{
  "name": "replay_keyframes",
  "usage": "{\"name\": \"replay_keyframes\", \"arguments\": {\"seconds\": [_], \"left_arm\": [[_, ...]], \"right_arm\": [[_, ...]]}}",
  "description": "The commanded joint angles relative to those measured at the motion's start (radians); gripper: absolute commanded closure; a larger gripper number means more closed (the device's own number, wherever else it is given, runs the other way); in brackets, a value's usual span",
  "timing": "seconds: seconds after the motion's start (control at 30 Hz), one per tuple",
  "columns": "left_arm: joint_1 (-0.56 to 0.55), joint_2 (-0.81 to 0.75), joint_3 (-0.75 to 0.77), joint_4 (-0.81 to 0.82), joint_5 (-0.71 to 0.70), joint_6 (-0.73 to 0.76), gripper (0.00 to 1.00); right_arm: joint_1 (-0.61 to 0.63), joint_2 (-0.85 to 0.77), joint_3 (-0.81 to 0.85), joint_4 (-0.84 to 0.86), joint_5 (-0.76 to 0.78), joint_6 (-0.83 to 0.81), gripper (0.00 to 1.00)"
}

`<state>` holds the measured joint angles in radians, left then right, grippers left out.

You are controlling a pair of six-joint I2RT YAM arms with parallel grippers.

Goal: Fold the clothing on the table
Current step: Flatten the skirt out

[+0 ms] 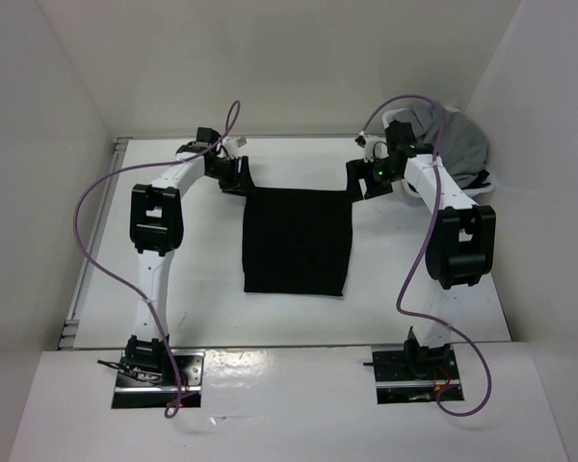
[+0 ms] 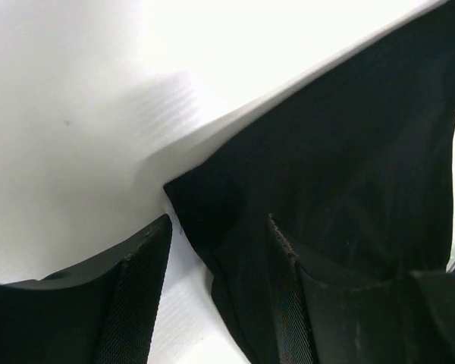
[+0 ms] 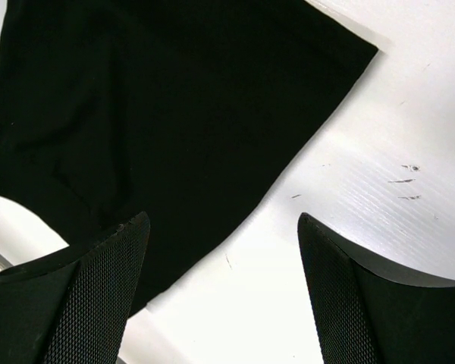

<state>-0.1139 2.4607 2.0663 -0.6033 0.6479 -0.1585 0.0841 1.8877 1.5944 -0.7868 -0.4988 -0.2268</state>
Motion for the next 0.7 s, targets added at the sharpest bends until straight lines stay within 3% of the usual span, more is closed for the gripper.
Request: {"name": "replay_keyframes", "arguments": {"seconds": [0.0,0.2,0.33,0.5,0.67], "left_arm": [[0.005,0.05,0.043,-0.026,-0.021,-0.006,0.4],[0.005,0.081,0.074,-0.026,0.041,-0.015,0.43],[0.005,0.09,0.06,-0.026,0.055,-0.015,0.51],[0.005,0.072,0.006,-0.016,0.076,-0.006,0.65],[0.005,0.044,-0.035,-0.007,0.088,0.025,0.66]], "right_arm": [[-0.006,-0.006,-0.014,-0.009,-0.021,-0.014,0.17],[-0.006,-0.015,-0.033,0.0,-0.003,-0.014,0.18],[-0.017,0.007,-0.033,0.009,-0.003,-0.014,0.18],[-0.086,0.05,-0.011,0.009,-0.076,-0.023,0.18],[-0.132,0.154,0.007,0.029,-0.142,-0.013,0.18]]}}
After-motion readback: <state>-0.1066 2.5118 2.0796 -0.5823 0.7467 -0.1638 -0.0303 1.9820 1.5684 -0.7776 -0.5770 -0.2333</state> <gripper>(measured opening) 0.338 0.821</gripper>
